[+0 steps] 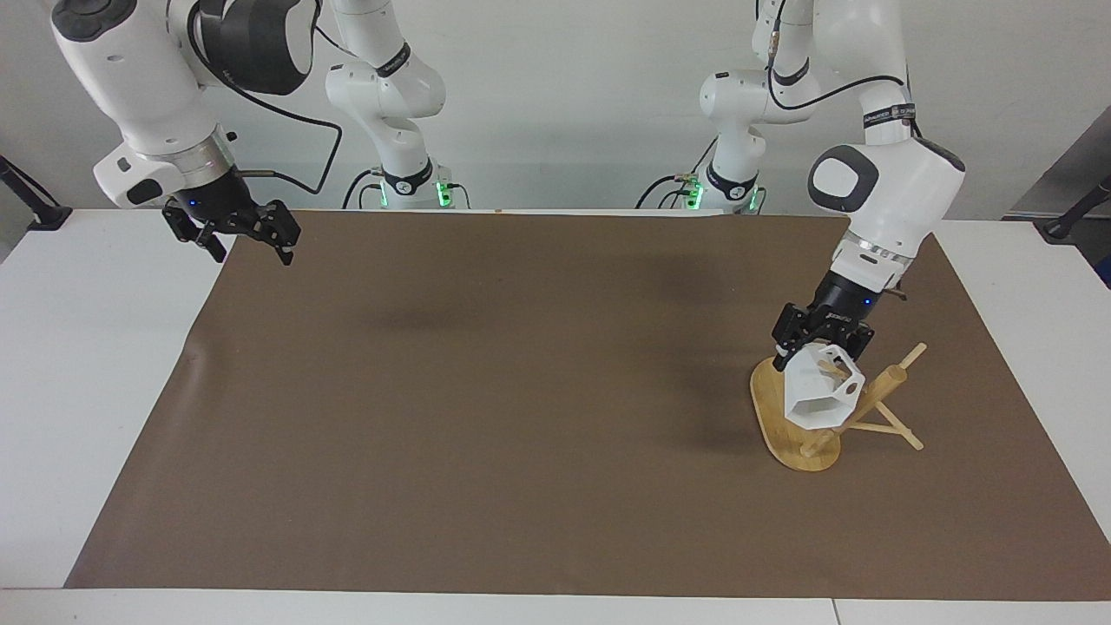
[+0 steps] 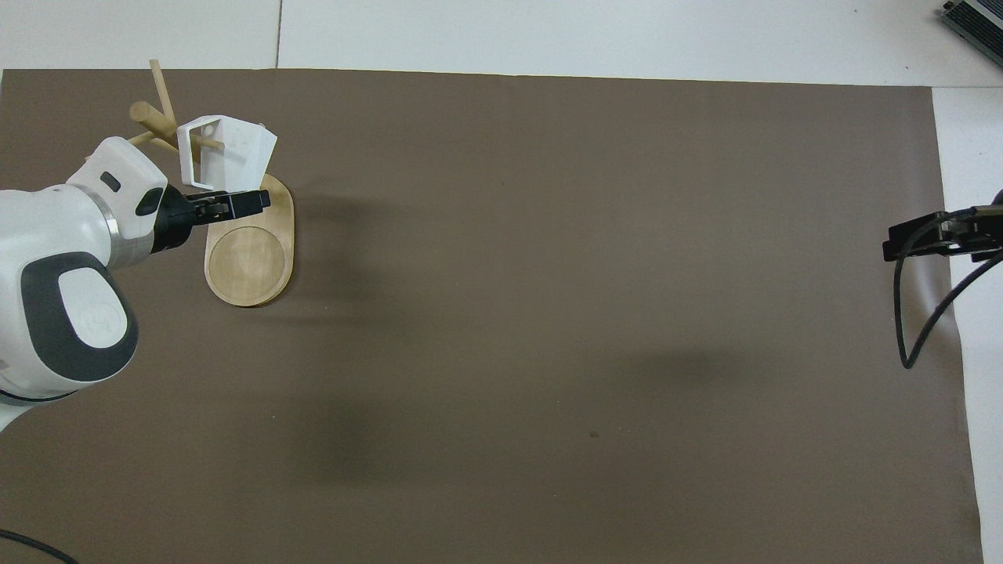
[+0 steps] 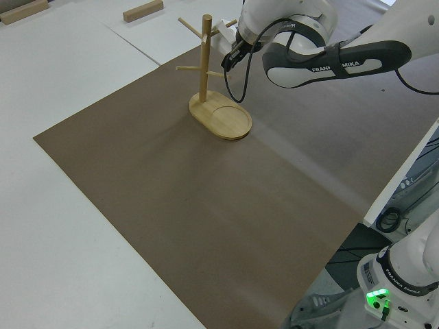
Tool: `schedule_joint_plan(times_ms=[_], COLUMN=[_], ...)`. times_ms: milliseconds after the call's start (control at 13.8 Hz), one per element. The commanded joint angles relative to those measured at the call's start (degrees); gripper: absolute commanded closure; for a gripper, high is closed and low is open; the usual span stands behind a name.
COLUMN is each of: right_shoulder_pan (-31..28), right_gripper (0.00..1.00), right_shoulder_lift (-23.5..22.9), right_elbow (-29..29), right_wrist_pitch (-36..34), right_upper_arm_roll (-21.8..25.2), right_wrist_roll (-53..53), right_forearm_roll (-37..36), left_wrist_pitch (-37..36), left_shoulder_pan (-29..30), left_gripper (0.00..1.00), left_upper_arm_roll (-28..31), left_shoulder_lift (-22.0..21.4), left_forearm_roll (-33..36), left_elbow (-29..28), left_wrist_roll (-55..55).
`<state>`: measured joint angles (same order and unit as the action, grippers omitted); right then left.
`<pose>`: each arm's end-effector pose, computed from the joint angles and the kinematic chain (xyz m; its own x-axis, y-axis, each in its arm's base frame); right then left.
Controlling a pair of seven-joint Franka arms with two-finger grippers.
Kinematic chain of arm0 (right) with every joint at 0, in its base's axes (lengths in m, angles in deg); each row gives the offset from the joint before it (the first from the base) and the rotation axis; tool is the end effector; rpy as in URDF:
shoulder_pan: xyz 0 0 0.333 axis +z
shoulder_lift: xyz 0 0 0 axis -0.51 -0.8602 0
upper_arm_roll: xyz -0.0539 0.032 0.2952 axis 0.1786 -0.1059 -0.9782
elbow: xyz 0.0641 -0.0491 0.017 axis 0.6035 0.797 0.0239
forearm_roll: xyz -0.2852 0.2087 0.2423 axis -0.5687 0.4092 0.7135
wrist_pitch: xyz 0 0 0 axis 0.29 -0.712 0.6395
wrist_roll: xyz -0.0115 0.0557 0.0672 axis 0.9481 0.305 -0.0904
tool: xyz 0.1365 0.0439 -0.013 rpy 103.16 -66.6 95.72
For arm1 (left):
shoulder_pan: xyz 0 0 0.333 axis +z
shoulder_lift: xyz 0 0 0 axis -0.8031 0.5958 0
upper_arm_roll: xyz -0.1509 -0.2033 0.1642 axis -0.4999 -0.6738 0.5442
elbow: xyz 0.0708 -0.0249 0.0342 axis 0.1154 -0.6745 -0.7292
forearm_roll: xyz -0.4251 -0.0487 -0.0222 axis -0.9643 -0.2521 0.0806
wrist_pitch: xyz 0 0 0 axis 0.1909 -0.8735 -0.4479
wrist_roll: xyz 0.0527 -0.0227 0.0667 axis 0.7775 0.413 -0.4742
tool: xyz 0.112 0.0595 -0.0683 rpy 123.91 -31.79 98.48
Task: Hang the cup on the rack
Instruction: 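Lower the cup handle onto a wooden peg with the left gripper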
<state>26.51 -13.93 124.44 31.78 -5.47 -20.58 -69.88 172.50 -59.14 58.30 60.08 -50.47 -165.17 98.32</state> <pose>0.6011 -0.0605 0.5410 0.9995 -0.0298 -0.0138 -0.0293 -0.9989 0.0354 0.6299 -0.0902 0.3787 0.9152 0.0627 0.3981 -0.0824 -0.9378 0.3373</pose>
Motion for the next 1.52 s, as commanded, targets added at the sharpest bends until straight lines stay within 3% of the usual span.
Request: schedule_joint_plan(times_ms=[0,363,653,871,1161,1451], right_shoulder_pan=[-0.2,-0.2,-0.2,-0.2,-0.3,-0.3], right_gripper=[0.0,0.0,0.0,0.0,0.0,0.0], right_shoulder_lift=[1.6,1.6,1.6,1.6,1.5,1.5], right_elbow=[1.7,1.6,1.7,1.7,1.7,2.0], right_wrist_pitch=[-0.3,0.3,0.1,0.1,0.9,2.5], right_upper_arm_roll=[-0.3,0.1,0.2,0.3,0.5,0.5], right_wrist_roll=[0.6,0.6,0.8,0.8,0.7,0.7], right_forearm_roll=[0.5,3.4,3.4,3.4,2.9,1.9], left_wrist_pitch=[-1.5,-8.3,-21.1,-27.8,-40.6,-46.9], left_shoulder_pan=[0.4,2.2,3.7,3.3,2.8,1.9], left_gripper=[0.0,0.0,0.0,0.0,0.0,0.0], left_upper_arm_roll=[-0.1,0.2,0.2,0.1,-0.2,-2.5], left_shoulder_lift=[-0.5,-0.3,-0.6,-4.2,-9.5,-12.5], left_forearm_roll=[1.4,2.5,13.1,21.2,24.7,27.2], left_elbow=[-0.2,2.9,9.2,9.5,9.5,9.7], left_wrist_roll=[-1.9,-2.0,-1.9,-2.0,-4.5,-11.4])
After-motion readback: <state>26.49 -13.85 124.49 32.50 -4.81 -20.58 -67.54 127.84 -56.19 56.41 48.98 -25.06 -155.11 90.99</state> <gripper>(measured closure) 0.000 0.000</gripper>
